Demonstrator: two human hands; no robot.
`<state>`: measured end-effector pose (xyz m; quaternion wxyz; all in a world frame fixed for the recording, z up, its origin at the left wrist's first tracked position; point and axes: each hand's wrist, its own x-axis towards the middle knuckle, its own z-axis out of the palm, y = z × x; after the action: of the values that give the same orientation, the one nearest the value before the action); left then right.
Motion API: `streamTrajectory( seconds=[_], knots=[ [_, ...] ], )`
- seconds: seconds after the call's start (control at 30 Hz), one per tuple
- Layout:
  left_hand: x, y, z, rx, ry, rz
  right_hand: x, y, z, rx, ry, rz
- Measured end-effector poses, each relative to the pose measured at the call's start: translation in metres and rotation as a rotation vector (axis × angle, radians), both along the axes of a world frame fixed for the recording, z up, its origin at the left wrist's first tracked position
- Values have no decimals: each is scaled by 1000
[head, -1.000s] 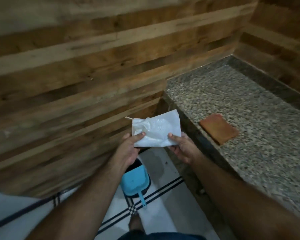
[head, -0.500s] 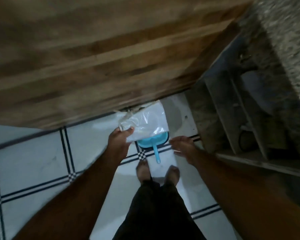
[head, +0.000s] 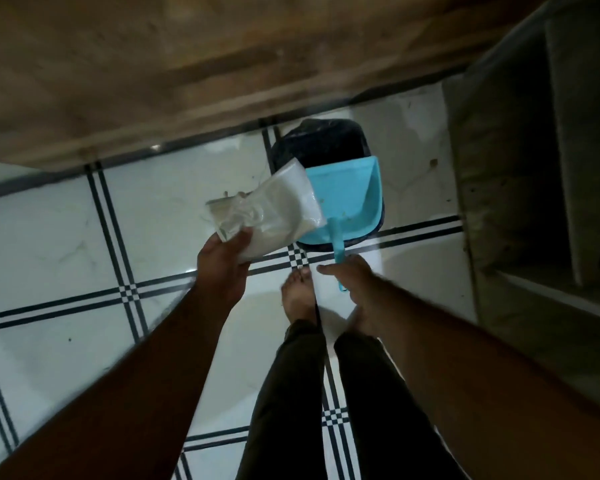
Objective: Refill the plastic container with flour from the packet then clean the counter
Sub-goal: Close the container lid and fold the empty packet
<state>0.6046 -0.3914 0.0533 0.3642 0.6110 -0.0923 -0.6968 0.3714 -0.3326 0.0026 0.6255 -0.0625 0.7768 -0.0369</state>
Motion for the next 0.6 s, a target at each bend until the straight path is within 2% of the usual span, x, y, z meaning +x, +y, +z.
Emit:
streamTrajectory(
  seconds=[0.13,0.27,0.37,0.47,0.6],
  knots=[
    [5,9,1,19,-17,36,4,2,-7,-24,154,-39],
    [-3,-1,27,-7,-41,19,-17,-10,55,-110,417,139],
    [-20,-18,39,-15,-98,-58,-53,-14,86,-110,554,188],
    [-43,-37,30,-18,-142,-122,-88,-14,97,-112,640,156],
    [-78,-61,-7,28,-170,-218,-114,-6,75,-126,674,156]
  ],
)
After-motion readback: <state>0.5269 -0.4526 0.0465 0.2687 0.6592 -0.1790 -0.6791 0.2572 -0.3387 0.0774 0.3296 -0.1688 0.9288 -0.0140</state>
